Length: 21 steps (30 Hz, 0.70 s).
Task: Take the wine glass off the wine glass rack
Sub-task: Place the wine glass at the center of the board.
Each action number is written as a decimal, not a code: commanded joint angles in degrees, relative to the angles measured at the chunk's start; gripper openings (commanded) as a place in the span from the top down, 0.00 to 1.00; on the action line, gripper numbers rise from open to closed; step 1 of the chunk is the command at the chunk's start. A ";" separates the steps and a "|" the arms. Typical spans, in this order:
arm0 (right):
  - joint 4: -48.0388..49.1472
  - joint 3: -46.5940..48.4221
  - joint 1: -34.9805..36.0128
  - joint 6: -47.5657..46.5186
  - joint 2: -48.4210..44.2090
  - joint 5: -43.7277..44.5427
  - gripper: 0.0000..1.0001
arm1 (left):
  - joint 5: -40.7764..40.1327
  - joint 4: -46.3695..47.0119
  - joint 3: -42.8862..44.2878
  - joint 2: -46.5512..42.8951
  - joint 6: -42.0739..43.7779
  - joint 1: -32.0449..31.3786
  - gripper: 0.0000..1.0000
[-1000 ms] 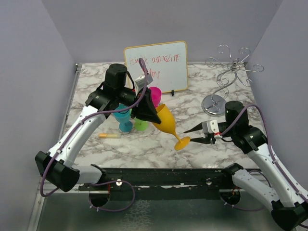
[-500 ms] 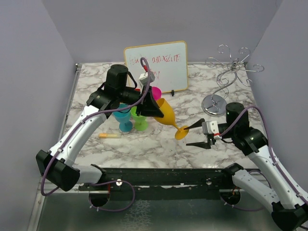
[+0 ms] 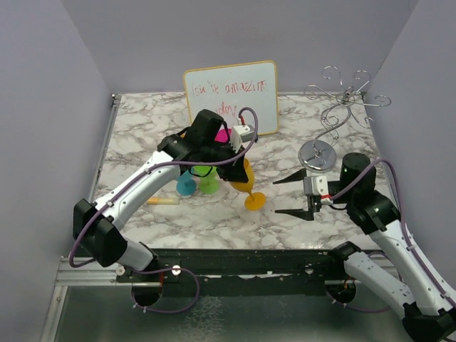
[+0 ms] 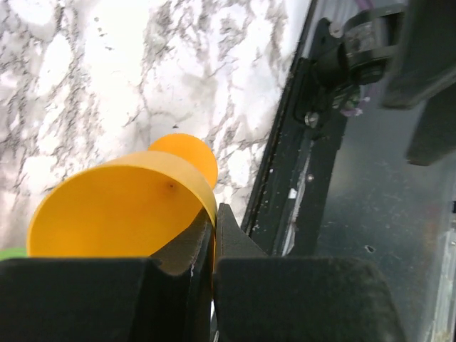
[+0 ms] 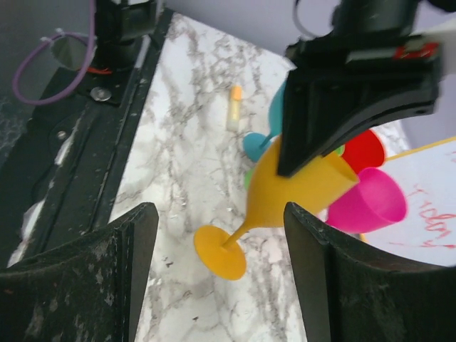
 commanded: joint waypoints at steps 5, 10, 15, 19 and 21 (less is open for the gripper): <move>20.12 -3.46 -0.16 13.21 -6.61 23.63 0.22 | -23.42 -0.93 1.02 1.42 1.21 -3.89 1.00; 26.19 -6.78 -0.16 17.49 -8.77 40.12 0.22 | -34.17 1.14 -0.70 4.27 2.19 -8.69 1.00; 25.52 -7.30 -0.16 21.11 -10.11 48.07 0.22 | -37.85 4.20 -2.62 4.62 0.29 -10.24 1.00; 28.75 -8.16 -0.14 35.74 -10.99 58.44 0.17 | -41.23 5.56 -2.89 5.26 -0.74 -10.91 1.00; 28.85 -7.44 -0.15 44.61 -10.34 64.78 0.17 | -41.28 5.75 -1.92 6.17 -1.08 -11.01 1.00</move>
